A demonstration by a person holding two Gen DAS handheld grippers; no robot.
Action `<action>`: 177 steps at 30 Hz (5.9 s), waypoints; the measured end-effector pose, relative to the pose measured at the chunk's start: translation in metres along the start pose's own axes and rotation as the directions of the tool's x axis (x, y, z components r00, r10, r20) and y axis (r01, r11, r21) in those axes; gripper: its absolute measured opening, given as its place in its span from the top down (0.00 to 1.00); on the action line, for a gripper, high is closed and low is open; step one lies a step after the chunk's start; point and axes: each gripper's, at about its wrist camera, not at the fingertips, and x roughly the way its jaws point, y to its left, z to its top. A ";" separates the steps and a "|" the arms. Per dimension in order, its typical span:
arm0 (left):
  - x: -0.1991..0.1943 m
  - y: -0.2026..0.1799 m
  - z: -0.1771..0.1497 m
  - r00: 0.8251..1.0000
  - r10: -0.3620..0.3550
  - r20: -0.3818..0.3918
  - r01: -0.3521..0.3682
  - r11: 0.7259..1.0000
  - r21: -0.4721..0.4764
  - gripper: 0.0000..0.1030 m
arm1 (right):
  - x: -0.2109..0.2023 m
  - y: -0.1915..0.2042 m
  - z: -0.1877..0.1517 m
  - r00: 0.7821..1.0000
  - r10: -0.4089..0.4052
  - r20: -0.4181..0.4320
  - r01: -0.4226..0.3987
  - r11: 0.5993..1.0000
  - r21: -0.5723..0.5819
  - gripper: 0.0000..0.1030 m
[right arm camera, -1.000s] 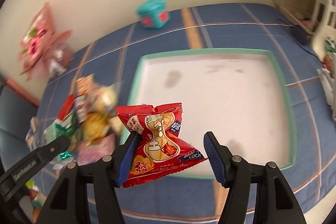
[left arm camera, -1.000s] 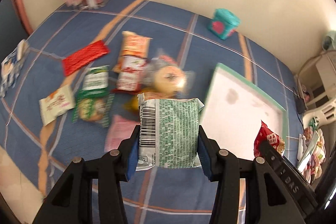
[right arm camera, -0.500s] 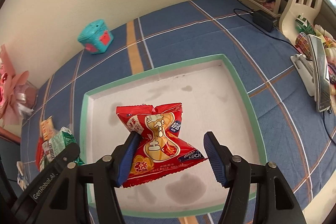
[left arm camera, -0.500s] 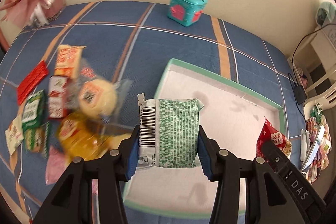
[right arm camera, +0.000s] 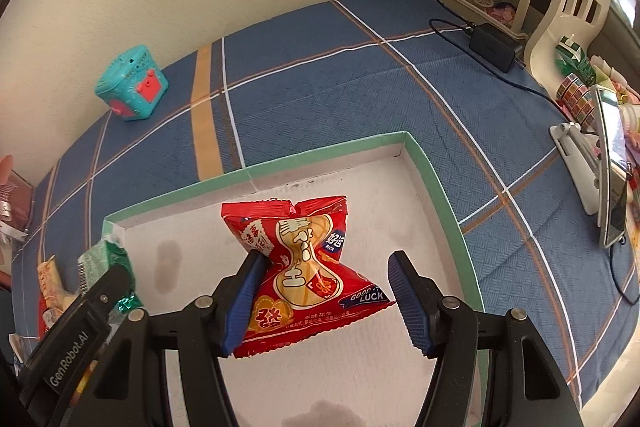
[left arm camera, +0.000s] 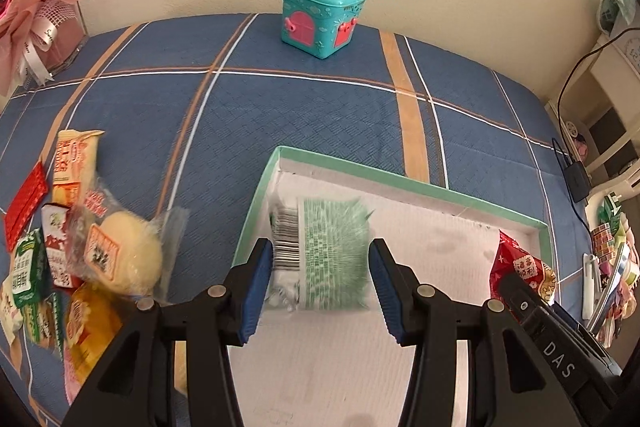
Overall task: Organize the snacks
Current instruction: 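Carry both packs over the white tray and open both tools, then withdraw both tools from the tray back toward the snacks, then grasp the white cookie pack with the left tool while the right tool grasps the yellow bread bag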
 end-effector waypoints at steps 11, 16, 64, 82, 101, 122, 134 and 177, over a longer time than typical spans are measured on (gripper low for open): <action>-0.012 0.004 0.008 0.999 0.033 0.008 -0.033 0.999 0.002 0.26 | 0.001 0.006 -0.002 1.000 0.001 -0.026 -0.002 0.999 -0.038 0.32; -0.028 0.008 0.008 0.998 0.052 0.025 -0.052 0.999 0.001 0.17 | -0.006 0.008 -0.006 1.000 0.018 -0.022 -0.019 0.998 -0.056 0.22; -0.118 0.068 -0.082 0.960 0.263 0.093 -0.262 0.965 -0.025 0.03 | -0.087 0.035 -0.109 0.996 0.051 0.072 -0.034 0.976 -0.214 0.00; -0.116 0.133 -0.082 0.937 0.350 -0.003 -0.348 0.933 -0.094 0.03 | -0.078 0.066 -0.120 0.999 -0.013 0.030 0.021 0.964 -0.264 0.01; -0.114 0.243 -0.076 0.942 0.332 -0.045 -0.332 0.910 -0.248 0.03 | -0.071 0.154 -0.140 0.983 0.161 -0.085 -0.182 0.894 -0.409 0.03; -0.061 0.353 -0.074 0.952 0.242 -0.185 -0.282 0.931 -0.232 0.03 | -0.038 0.227 -0.136 0.938 0.269 -0.219 -0.337 0.857 -0.391 0.19; -0.048 0.323 -0.067 0.958 0.223 -0.180 -0.226 0.974 0.003 0.04 | -0.030 0.232 -0.111 0.946 0.270 -0.181 -0.320 0.869 -0.378 0.21; -0.066 0.307 -0.059 0.960 0.203 -0.193 -0.186 0.977 0.103 0.46 | -0.007 0.274 -0.163 0.957 0.083 -0.279 -0.266 0.638 -0.722 0.57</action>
